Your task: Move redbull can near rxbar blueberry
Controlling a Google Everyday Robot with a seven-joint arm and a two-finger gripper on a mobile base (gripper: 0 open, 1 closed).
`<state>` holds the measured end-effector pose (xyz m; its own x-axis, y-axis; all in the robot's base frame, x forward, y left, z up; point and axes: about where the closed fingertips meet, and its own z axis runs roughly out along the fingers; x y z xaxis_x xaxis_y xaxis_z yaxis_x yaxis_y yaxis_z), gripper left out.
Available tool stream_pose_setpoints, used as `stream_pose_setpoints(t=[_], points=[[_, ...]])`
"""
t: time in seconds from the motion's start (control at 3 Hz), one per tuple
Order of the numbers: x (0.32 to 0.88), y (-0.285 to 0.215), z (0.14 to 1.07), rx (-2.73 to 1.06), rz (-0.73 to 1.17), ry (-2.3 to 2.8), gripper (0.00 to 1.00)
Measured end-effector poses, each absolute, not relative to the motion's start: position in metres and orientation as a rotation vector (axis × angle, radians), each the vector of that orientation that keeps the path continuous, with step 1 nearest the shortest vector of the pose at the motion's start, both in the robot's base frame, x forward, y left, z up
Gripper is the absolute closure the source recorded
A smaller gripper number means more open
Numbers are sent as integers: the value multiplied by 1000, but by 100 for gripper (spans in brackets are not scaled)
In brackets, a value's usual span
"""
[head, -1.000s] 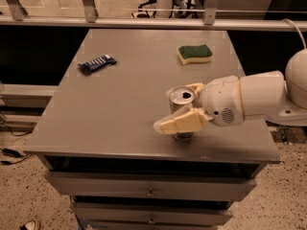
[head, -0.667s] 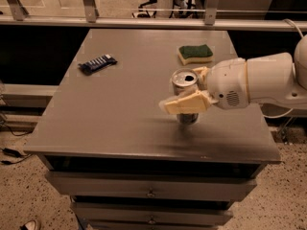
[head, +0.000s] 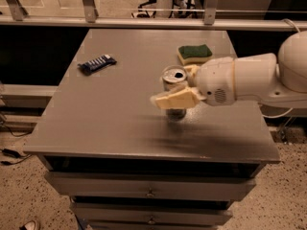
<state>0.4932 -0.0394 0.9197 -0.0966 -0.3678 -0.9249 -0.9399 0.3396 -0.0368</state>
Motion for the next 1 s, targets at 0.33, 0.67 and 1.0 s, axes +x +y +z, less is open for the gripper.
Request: stream_pose_setpoints(t=[0.33, 0.67, 1.0], points=[[522, -14, 922, -1199, 781, 1578, 100], [562, 12, 930, -1197, 813, 1500, 100], [599, 43, 949, -1181, 857, 1417, 100]])
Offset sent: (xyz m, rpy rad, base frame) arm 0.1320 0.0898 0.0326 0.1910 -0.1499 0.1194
